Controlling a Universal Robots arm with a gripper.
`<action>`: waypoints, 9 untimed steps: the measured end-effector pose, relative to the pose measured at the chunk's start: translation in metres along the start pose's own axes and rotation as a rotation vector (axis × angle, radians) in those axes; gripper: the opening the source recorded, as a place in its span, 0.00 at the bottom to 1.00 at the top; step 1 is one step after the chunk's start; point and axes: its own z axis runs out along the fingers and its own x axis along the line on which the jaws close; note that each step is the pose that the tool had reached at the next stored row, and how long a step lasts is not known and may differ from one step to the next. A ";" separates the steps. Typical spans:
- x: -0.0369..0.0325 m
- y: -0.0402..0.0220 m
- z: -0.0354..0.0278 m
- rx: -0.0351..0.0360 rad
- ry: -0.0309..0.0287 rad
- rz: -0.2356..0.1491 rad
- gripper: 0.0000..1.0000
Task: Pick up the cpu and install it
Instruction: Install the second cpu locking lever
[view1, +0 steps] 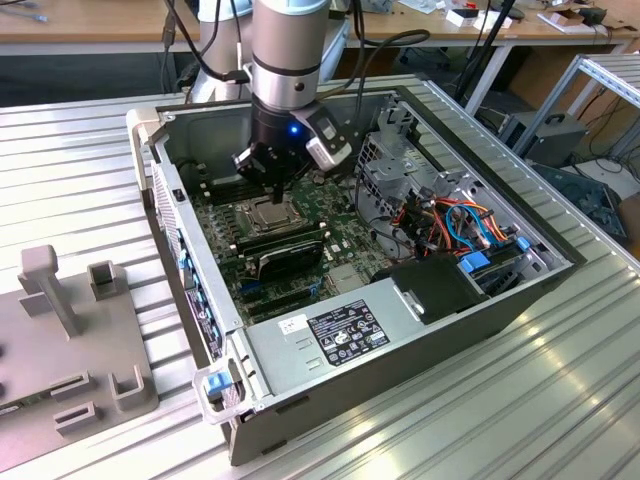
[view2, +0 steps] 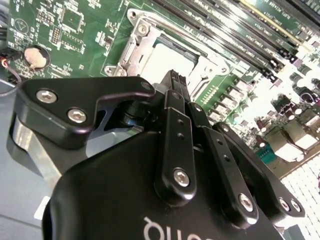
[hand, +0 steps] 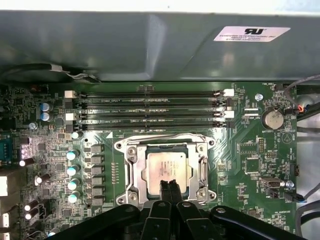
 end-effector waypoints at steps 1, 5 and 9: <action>-0.0014 0.0001 0.0001 0.0000 0.0000 0.000 0.11; -0.0015 0.0031 0.0002 0.0024 0.0000 0.000 0.11; -0.0015 0.0041 0.0001 0.0026 0.0000 0.000 0.11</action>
